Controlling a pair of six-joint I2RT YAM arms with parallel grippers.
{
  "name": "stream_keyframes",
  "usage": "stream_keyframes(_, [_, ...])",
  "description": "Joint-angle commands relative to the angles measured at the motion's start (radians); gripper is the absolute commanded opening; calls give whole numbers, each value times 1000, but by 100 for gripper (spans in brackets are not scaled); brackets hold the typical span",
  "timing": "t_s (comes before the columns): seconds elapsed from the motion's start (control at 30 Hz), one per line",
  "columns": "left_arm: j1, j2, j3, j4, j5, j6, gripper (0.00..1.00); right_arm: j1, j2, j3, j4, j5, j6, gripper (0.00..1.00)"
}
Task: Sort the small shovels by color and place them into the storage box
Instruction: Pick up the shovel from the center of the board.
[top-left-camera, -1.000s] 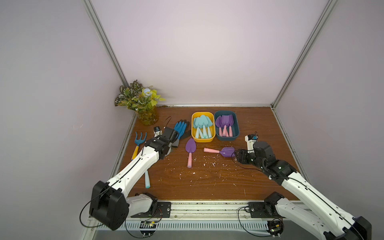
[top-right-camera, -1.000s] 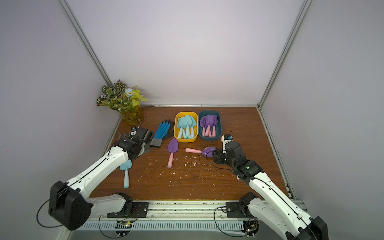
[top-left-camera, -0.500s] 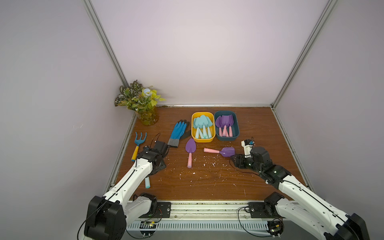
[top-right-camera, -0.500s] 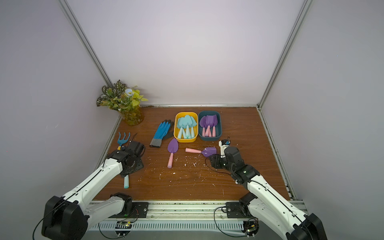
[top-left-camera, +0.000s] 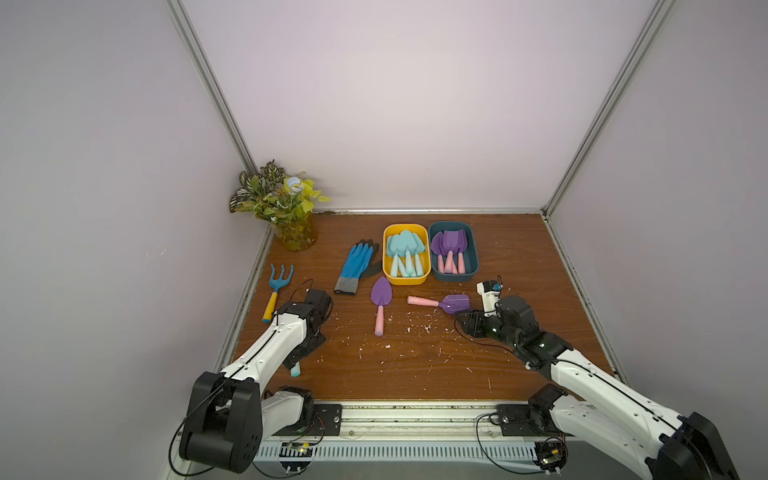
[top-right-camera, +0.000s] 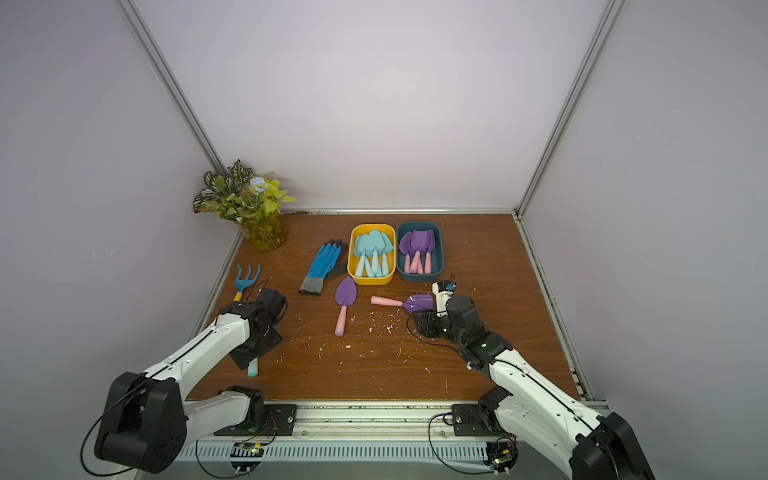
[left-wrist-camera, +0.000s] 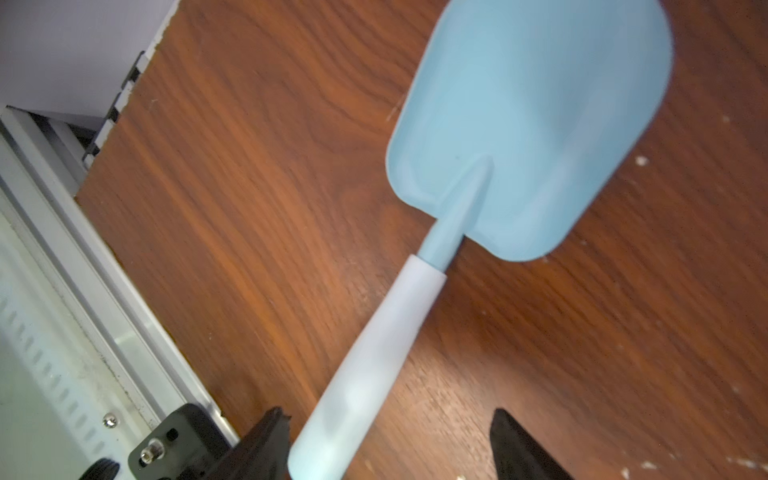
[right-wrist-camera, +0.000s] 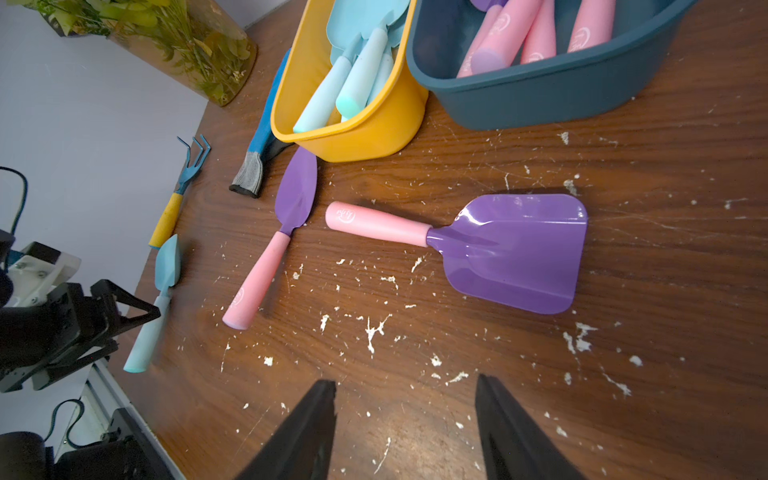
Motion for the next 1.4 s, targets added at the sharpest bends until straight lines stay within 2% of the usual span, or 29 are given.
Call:
stream_keyframes(0.0, [56, 36, 4, -4, -17, -4, 78, 22, -22, 1, 60, 29, -4, 60])
stream_keyframes(0.3, [73, 109, -13, 57, 25, 29, 71, 31, -25, -7, 65, 46, -2, 61])
stream_keyframes(0.6, [73, 115, -22, 77, 52, 44, 60, 32, -3, -4, 77, 40, 7, 60])
stream_keyframes(0.83, [73, 128, -36, 109, 79, 57, 48, 32, 12, 0, 75, 41, 1, 60])
stream_keyframes(1.17, [72, 135, -43, 128, 101, 66, 36, 32, 26, -1, 79, 38, 4, 60])
stream_keyframes(1.37, [70, 151, -65, 170, 136, 70, 34, 31, 40, 11, 61, 37, -1, 60])
